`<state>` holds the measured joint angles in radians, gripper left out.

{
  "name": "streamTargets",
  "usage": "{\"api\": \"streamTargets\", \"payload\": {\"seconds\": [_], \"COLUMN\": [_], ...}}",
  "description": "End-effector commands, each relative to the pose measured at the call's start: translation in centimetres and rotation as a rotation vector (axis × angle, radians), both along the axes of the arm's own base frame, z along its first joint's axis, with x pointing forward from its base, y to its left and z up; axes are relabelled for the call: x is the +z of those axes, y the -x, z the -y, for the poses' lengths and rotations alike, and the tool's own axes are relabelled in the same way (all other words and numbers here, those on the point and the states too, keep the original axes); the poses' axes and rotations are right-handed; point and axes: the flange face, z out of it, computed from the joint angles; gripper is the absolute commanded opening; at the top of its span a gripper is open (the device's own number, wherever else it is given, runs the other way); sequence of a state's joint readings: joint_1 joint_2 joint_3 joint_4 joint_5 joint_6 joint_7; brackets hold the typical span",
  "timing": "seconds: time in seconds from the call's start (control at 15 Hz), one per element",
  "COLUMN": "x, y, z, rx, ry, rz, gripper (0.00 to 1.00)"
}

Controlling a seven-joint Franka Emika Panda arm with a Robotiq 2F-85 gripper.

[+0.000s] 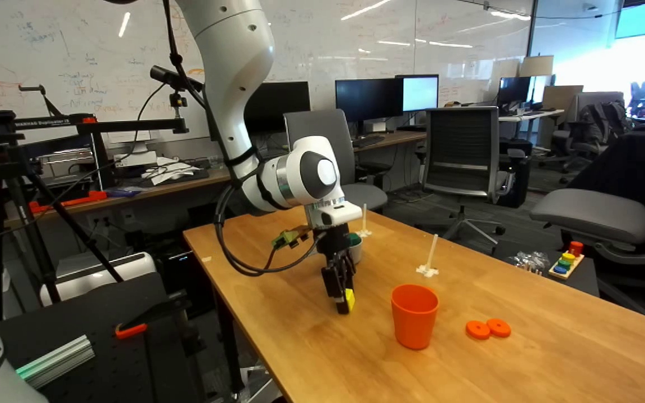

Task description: Put the cubes inside the grey cup

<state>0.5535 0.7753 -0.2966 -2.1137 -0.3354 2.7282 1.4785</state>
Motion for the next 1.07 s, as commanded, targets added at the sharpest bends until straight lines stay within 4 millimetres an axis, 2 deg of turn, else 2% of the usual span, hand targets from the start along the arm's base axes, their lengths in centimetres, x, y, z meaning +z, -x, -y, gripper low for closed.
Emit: {"api": "streamTargets", "payload": {"seconds": [0.0,0.13,0.27,0.47,0.8,1.0], "x": [-0.6,0.3,1.8,4.2,7.8,8.7], "y": [-0.9,-1.1,-1.8,-3.2,-4.7,-4.7], "z": [0.2,0.5,0.5,-0.3,-3.8,-6.4], "rx": [-0.029,-0.045,-0.066,-0.093,-0.093,-0.089], "ry": [0.009,0.008,0.0,-0.032,-0.083,-0.127], "rz": [0.015,0.031,0.06,0.109,0.187,0.209], "gripper": [0.35,0.3,0.19,0.19,0.19,0.19]}}
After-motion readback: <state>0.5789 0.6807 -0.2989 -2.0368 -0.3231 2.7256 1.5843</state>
